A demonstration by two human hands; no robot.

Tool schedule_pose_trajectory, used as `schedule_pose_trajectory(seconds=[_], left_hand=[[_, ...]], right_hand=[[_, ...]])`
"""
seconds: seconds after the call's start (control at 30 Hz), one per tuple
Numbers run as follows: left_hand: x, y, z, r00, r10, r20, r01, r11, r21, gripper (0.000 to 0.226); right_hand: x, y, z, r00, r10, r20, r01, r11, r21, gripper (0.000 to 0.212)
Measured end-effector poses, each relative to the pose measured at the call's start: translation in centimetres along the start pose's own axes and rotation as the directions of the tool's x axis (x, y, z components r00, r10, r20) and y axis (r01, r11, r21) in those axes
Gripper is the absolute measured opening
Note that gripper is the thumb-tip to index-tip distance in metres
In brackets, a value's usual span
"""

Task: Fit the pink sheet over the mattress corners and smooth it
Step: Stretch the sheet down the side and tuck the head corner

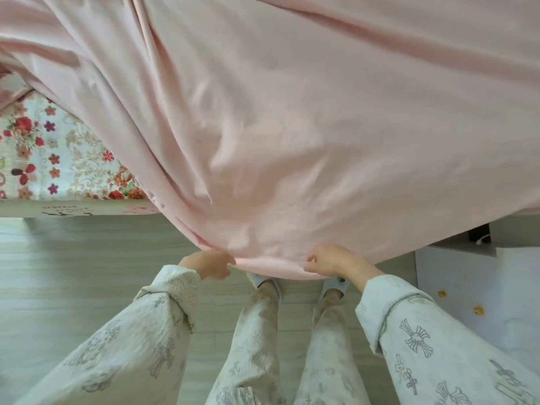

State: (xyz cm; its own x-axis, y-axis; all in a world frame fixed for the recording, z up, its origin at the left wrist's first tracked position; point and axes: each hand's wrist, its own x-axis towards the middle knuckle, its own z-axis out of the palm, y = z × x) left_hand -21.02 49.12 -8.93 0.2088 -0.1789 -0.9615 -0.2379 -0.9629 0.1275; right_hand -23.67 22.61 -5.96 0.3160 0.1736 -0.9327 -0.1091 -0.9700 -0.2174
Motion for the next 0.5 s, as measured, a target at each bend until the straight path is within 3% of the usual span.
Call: schedule_pose_trajectory(seconds=[0.23, 0.5], left_hand=[[-0.5, 7.1, -9.1, 0.936, 0.159, -0.314, -0.145, 0.987, 0.07, 0.036], [-0.6, 22.9, -19.4, 0.835, 0.324, -0.444, -0.286, 0.946, 0.151, 0.032]], right_hand=[[-2.7, 5.3, -4.5, 0.98, 0.041, -0.195, -0.011, 0.988, 0.152, 0.039], [-9.0, 18.7, -11.1, 0.912, 0.119, -0.392, 0.032, 0.933, 0.359, 0.039]])
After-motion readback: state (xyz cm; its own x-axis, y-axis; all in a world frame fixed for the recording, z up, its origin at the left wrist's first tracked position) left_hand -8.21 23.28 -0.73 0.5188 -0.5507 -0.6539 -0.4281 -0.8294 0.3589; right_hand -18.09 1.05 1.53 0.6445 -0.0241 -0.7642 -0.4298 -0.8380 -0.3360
